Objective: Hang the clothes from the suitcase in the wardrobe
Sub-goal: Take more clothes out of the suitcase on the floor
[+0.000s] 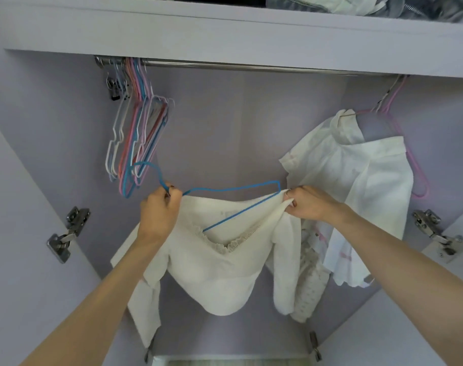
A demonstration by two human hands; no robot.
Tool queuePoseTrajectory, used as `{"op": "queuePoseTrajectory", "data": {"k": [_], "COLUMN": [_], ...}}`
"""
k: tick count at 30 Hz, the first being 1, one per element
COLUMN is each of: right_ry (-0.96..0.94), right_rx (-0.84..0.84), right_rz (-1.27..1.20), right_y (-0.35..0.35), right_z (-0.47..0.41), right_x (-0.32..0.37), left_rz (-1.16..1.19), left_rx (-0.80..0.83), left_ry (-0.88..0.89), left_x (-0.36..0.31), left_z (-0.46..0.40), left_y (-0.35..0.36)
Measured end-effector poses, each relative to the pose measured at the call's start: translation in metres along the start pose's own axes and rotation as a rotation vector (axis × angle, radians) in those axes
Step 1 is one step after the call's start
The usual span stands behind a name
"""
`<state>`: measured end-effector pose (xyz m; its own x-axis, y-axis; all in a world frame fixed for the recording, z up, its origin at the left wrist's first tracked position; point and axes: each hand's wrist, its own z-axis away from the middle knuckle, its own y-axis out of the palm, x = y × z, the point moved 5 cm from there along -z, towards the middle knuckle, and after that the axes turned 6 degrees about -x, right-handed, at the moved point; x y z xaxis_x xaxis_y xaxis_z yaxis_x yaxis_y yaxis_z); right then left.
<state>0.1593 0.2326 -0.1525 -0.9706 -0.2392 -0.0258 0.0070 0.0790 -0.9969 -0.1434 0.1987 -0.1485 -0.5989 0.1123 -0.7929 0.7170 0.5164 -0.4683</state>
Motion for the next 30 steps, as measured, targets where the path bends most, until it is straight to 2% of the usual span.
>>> {"op": "queuePoseTrajectory", "data": {"k": [6,10,16,18,22,26,28,30], "right_ry": [-0.069,-0.183,-0.347,-0.293,-0.073,0.054,0.12,0.183], "right_rx": [-0.01,-0.004,-0.146,-0.139,-0.119,-0.216,-0.316,-0.411], "right_rz": [0.025,0.067,-0.026,-0.176,-0.582,-0.571,-0.585,-0.616], "right_y": [-0.024,-0.028,-0.031,-0.026,-0.008,0.007,0.002,-0.004], "right_z": [-0.001,-0.002,-0.001,-0.001,-0.007,-0.011,-0.011,-0.006], "right_x": [0.015,0.038,0.085,0.09,0.091,0.089,0.08,0.066], "left_rz": [-0.113,-0.125,-0.149,-0.127,-0.091,-0.076,-0.203,-0.395], "left_rx": [0.099,0.13,0.2,0.205,0.169,0.207,0.227,0.141], "left_ry": [0.103,0.161,0.191,0.152,0.108,0.124,0.185,0.291], "left_x": [-0.003,-0.013,-0.027,-0.025,-0.027,-0.028,-0.015,0.007], "left_z": [0.004,0.004,0.004,0.002,0.0,0.005,0.006,0.0], "left_y": [0.02,0.029,0.033,0.029,0.018,0.017,0.015,0.008]}}
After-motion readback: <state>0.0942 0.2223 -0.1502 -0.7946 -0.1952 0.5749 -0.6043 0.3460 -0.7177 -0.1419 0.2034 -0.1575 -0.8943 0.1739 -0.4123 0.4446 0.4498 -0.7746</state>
